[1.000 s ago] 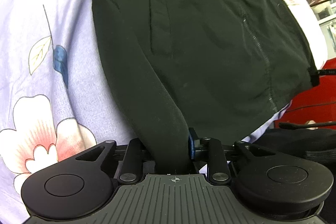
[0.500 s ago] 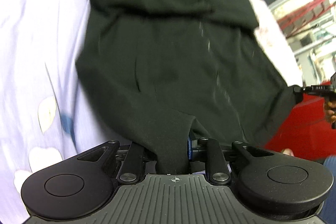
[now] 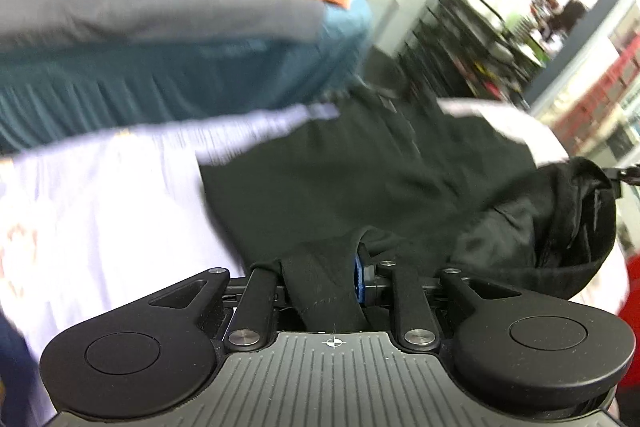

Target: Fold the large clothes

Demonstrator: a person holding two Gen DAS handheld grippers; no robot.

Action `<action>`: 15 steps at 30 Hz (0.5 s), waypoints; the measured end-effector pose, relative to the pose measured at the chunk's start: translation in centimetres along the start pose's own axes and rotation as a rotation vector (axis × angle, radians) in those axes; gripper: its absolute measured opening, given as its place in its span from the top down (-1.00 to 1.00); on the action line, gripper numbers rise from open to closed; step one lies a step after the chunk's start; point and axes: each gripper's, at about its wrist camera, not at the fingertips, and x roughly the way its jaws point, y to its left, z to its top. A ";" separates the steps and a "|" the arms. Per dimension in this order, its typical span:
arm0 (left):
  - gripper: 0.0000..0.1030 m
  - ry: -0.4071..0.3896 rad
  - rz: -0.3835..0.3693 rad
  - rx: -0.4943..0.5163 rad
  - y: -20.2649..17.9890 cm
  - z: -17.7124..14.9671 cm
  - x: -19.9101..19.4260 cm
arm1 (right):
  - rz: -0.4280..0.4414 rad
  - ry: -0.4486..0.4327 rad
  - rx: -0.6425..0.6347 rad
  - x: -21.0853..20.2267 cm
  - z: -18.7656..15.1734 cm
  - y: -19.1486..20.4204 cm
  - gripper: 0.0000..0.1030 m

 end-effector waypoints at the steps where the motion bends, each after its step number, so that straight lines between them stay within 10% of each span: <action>1: -0.22 -0.018 0.013 -0.005 0.2 1.1 0.7 | -0.006 -0.010 -0.018 0.9 2.0 0.4 0.92; 15: -0.24 0.013 0.184 -0.111 3.2 8.7 12.8 | -0.192 -0.055 -0.066 16.7 13.3 0.7 0.93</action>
